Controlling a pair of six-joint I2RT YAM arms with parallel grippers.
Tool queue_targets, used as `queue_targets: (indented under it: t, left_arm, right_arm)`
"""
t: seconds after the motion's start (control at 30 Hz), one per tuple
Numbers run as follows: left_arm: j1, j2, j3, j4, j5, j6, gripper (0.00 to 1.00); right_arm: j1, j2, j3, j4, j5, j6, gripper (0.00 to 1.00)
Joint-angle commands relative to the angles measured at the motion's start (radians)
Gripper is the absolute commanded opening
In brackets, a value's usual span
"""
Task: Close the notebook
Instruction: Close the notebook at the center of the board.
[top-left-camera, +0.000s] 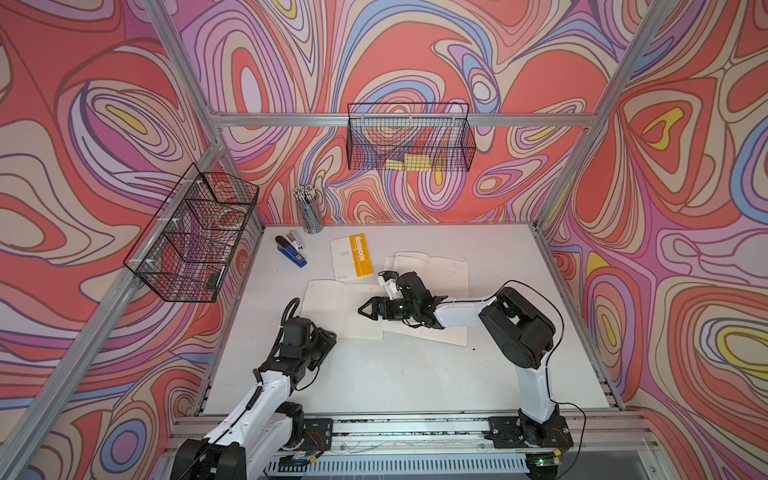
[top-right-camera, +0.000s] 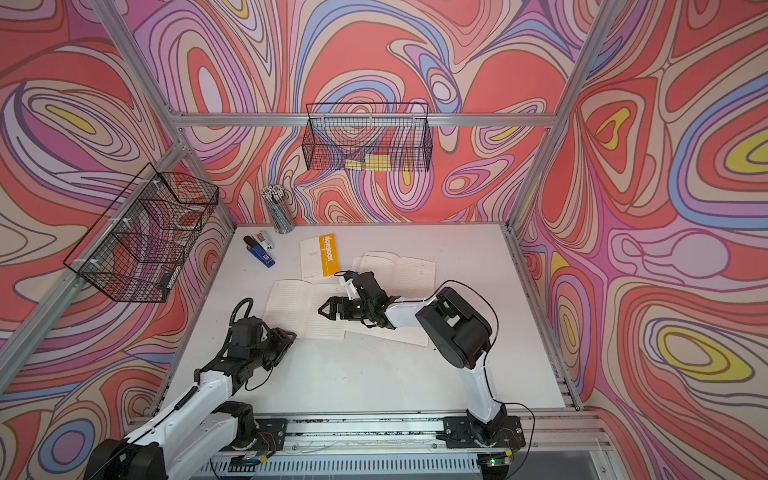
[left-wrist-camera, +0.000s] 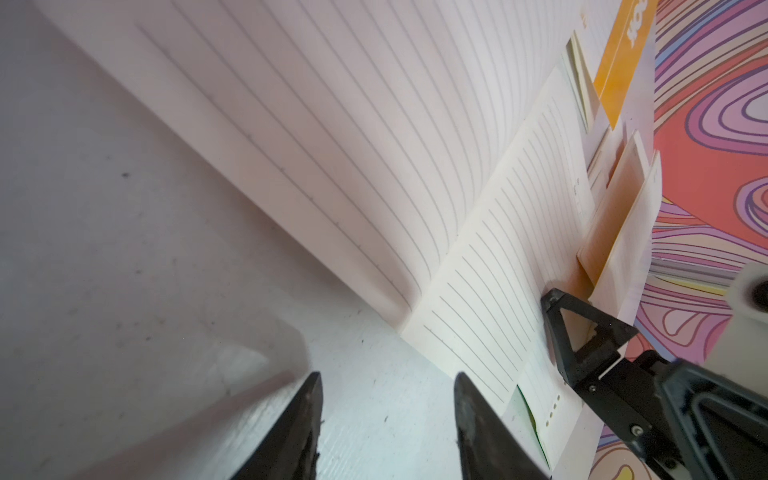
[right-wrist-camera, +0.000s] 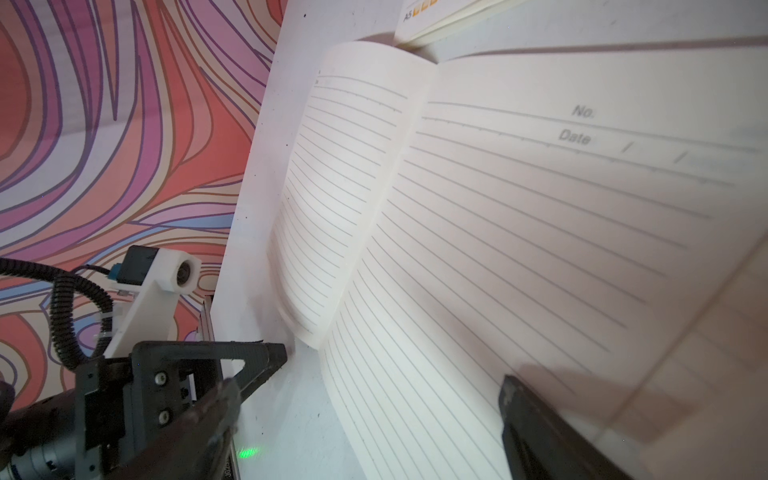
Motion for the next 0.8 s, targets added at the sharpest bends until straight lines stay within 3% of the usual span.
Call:
queue_targets:
  t: [0.0,0.77]
  left_arm:
    - [-0.004,0.011,-0.028,0.052,-0.054,-0.031,0.5]
    - [-0.004,0.163,-0.086,0.27,-0.149,-0.096,0.42]
  right_arm:
    - [0.004,0.011,0.001,0.005,0.008,0.001,0.98]
    - [0.004,0.009,0.004,0.003,-0.005,0.0,0.98]
